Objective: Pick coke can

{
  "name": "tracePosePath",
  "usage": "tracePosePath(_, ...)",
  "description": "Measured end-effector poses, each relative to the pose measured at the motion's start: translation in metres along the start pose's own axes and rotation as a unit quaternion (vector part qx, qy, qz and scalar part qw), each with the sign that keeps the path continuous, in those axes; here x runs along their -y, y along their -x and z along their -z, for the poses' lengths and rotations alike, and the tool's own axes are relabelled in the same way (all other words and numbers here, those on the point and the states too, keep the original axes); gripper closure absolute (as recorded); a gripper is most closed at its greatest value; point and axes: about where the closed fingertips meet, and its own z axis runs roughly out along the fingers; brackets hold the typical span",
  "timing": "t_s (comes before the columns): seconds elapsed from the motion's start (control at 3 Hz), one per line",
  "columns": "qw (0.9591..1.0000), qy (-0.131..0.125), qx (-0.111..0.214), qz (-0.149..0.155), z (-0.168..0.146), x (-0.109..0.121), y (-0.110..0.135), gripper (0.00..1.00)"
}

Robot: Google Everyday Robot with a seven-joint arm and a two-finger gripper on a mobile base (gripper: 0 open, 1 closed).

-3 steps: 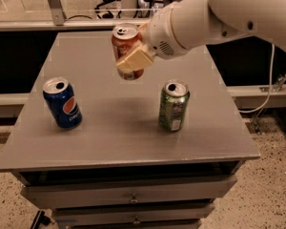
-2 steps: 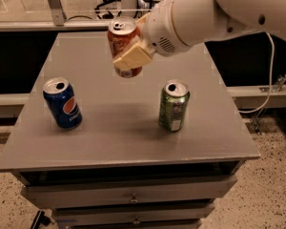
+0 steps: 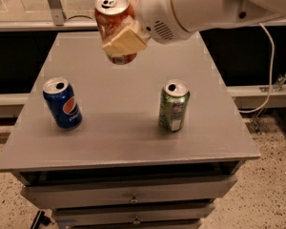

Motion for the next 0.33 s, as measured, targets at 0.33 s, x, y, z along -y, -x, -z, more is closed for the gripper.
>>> tracePosePath(0.33,1.0,0.0,0.0,0.0,0.0,0.0,0.0001,1.0)
